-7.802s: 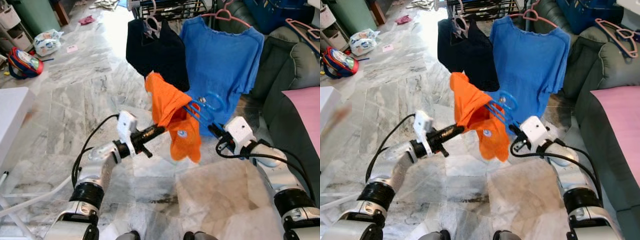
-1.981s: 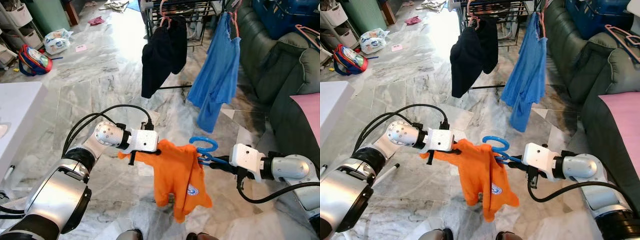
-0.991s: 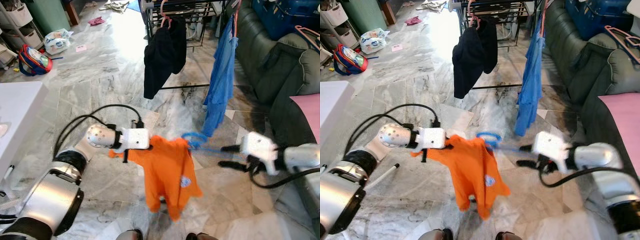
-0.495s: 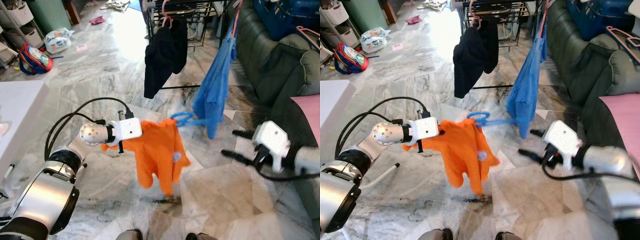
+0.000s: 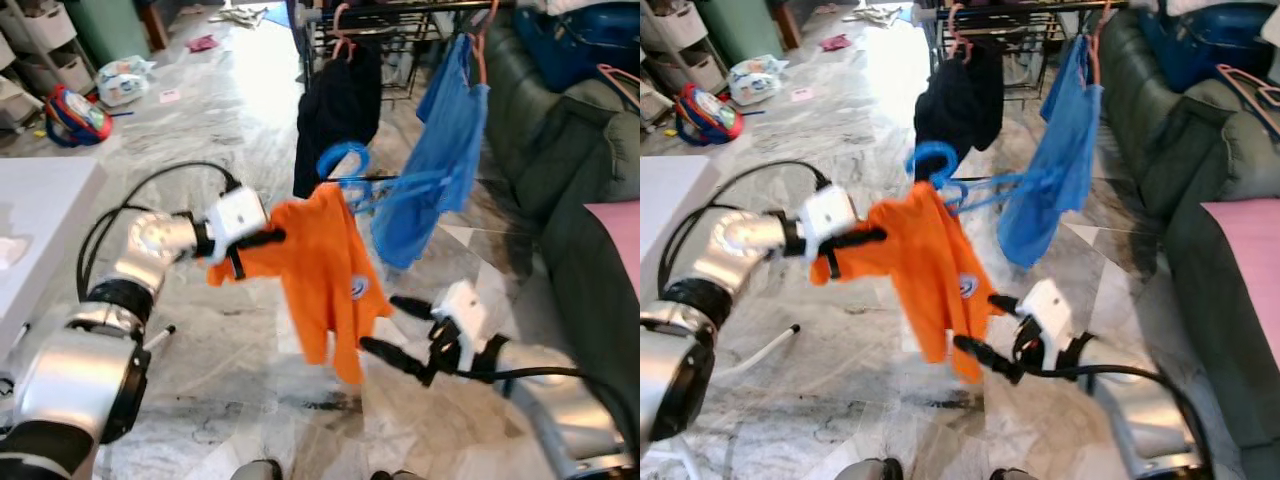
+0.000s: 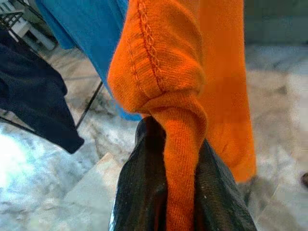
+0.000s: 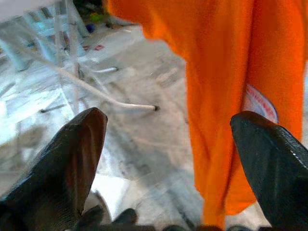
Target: Hang hanger
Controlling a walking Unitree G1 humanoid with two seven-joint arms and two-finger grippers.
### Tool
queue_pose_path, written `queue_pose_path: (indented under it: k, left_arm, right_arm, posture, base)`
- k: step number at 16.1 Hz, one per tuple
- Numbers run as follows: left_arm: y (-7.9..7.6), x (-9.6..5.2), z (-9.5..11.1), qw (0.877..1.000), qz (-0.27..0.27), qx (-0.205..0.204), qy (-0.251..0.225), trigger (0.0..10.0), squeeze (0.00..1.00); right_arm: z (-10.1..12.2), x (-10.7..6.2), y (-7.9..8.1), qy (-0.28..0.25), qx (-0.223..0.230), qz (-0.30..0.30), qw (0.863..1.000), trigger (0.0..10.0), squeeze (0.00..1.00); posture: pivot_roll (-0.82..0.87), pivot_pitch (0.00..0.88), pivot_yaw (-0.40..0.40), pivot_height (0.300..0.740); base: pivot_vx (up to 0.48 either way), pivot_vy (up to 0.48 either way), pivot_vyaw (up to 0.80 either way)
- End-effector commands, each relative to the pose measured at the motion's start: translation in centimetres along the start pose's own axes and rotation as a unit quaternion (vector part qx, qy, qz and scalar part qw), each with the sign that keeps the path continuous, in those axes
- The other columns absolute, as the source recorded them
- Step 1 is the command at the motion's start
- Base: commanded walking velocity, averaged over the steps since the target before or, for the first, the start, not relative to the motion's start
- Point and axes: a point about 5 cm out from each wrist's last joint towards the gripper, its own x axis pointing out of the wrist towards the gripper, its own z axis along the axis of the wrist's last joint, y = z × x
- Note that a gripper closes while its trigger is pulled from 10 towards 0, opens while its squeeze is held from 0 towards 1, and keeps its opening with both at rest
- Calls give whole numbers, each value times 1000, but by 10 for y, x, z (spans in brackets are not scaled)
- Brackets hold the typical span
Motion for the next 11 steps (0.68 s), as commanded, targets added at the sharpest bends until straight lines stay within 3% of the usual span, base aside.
queue_pose_path:
  k: [1,2,4,5,8,11]
  left_arm:
    - [10,-4,10,1000,8,-5,-22,0,0]
    - [10,-6,14,999,-17,-18,-40,0,0]
    - [6,-6,16,992,-81,-64,-68,0,0]
    - [1,-7,13,991,-115,-55,-48,0,0]
    - [-1,-6,11,991,-123,-39,-38,0,0]
    - [-10,-1,18,981,-184,-32,-60,0,0]
  right_arm:
    - [-9,2,0,8,4,-18,1000,10000,1000]
    - [-16,5,-11,9,9,-93,996,10000,1000]
    - [-26,0,-25,14,15,-168,986,10000,1000]
    - [-31,-9,-30,-2,42,-181,983,10000,1000]
    - [-36,-19,-35,-26,88,-184,979,10000,1000]
    - [-35,-32,-55,-34,87,-227,969,10000,1000]
  posture:
    - [-55,84,25,740]
    - [-57,85,26,740]
    - [-57,89,32,740]
    - [-55,92,32,740]
    - [-56,98,36,740]
    - [-56,110,47,740]
  base:
    - [0,0,0]
    - [0,0,0]
    - [0,0,0]
    - [0,0,0]
    - [0,0,0]
    - [0,0,0]
